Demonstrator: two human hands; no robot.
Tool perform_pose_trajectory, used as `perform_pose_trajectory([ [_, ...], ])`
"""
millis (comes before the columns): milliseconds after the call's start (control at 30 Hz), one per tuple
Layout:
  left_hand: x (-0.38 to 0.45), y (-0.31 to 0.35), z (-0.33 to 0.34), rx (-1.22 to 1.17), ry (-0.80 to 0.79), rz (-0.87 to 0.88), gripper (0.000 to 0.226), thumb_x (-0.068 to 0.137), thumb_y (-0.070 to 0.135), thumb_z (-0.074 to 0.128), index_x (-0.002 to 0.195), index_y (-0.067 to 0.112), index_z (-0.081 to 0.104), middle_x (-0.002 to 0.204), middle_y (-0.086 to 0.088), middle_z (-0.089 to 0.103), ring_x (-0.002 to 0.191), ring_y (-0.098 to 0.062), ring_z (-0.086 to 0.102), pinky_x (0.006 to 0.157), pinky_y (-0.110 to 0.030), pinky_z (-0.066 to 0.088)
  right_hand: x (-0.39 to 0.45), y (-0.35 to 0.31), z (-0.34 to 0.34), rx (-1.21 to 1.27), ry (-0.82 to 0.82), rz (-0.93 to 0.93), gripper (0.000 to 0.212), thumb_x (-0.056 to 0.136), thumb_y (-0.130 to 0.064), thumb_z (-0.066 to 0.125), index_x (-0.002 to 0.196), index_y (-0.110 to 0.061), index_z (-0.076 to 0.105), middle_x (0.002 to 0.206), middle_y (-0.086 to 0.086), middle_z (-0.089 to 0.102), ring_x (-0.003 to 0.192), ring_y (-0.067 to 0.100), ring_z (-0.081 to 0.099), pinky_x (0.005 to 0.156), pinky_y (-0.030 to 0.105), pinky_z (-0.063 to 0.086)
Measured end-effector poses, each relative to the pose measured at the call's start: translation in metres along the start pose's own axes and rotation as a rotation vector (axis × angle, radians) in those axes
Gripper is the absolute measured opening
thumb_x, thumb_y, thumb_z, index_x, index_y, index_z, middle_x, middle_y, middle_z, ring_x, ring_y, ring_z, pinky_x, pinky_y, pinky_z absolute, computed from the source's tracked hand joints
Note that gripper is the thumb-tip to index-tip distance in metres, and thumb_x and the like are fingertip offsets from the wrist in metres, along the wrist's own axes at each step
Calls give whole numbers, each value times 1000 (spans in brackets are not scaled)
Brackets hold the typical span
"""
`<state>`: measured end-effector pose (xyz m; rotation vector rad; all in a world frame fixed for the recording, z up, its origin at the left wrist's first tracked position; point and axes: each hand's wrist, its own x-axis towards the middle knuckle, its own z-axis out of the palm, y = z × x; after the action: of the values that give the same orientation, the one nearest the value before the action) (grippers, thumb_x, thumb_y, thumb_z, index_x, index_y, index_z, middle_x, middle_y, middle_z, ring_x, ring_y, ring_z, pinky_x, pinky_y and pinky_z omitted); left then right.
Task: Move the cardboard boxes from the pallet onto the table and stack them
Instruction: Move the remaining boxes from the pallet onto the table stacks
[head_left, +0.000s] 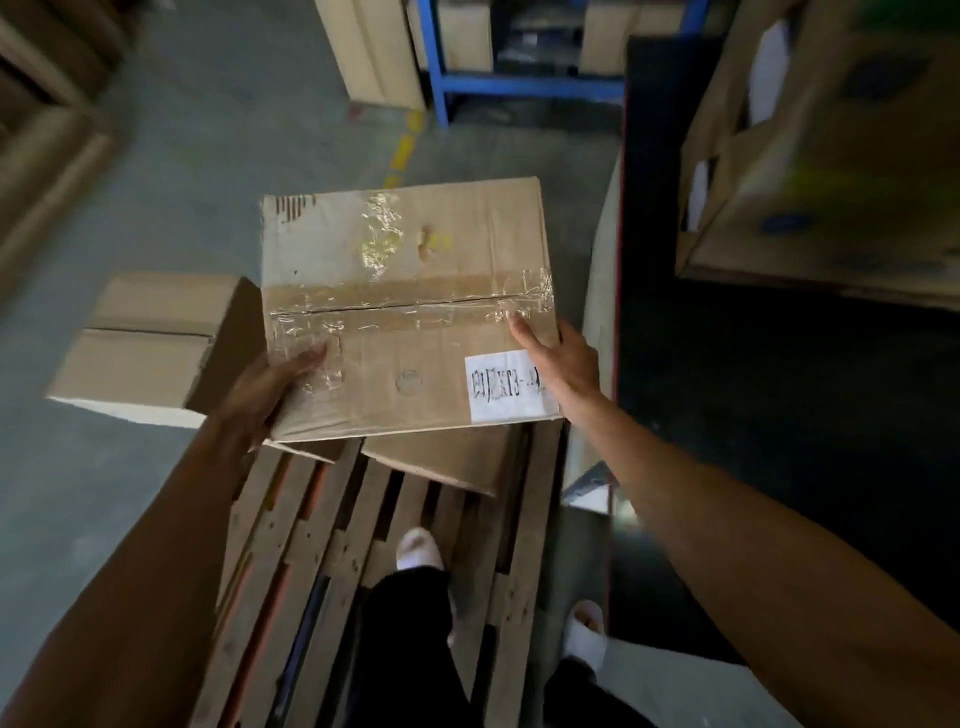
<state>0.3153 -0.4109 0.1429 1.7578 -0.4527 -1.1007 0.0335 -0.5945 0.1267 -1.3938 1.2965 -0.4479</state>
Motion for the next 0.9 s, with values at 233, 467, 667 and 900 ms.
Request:
perform_pose_trajectory([
  [233,-102,57,52,-66,49,170,48,84,35,75,124,11,67,117,-12,73,109,-32,69,90,-40,55,-58,-35,-95,112,-89,-221,55,78,-63,71,126,-37,60,108,-10,73,98,12,70,84,31,57],
  [467,-171,84,102,-13,-9,315,39,88,31,71,122,13,66,109,-8,76,99,-27,73,75,-35,59,-120,-48,-173,188,-12,-298,40,82,-52,73,116,-33,65,102,-7,74,92,13,72,73,26,56],
  [667,-244,88,146,-49,-14,415,38,84,37,76,117,19,67,101,-1,78,88,-17,75,67,-27,60,-203,-33,-237,198,82,-329,44,78,-59,74,111,-29,70,97,-7,76,91,13,72,80,31,56],
  [900,-324,89,208,-91,-96,498,27,90,26,71,115,17,66,94,3,78,82,-11,75,56,-18,56,-300,-7,-314,204,186,-349,42,77,-59,74,106,-29,70,98,-6,76,91,13,71,80,32,55],
])
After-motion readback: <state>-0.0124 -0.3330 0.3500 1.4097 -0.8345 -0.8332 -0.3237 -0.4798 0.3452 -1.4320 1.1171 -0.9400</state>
